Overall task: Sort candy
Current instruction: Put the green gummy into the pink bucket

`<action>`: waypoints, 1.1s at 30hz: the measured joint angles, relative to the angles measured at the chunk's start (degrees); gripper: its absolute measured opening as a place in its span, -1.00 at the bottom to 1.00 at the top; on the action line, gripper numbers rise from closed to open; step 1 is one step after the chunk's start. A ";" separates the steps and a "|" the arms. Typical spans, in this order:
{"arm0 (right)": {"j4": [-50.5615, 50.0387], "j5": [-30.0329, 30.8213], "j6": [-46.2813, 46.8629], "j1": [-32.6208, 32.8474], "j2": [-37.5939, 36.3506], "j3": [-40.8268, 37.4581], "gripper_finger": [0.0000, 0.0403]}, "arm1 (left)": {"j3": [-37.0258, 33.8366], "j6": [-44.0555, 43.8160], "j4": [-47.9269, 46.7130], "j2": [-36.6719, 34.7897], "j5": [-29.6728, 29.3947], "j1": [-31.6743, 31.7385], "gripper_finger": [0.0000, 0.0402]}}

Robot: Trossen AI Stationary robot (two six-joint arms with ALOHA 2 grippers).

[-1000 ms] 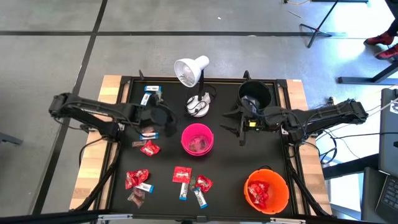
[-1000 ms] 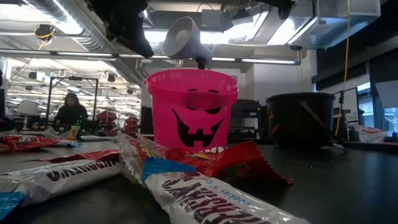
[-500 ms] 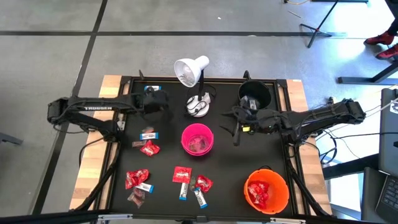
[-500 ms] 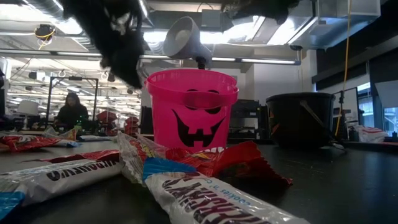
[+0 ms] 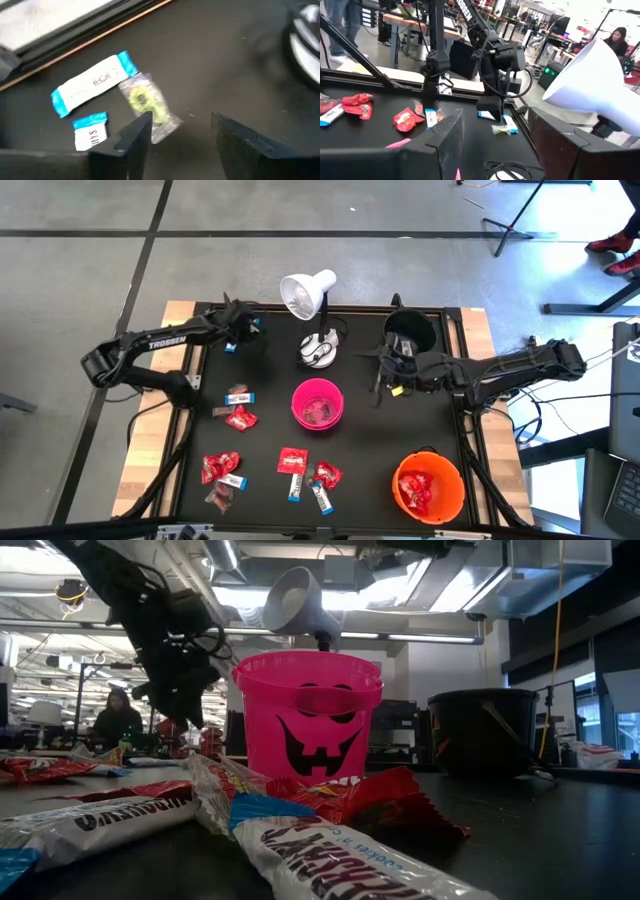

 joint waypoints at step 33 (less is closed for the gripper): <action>-0.74 -0.94 1.25 -1.77 4.15 0.00 0.07 | 0.21 -7.04 6.62 13.41 1.65 3.75 0.02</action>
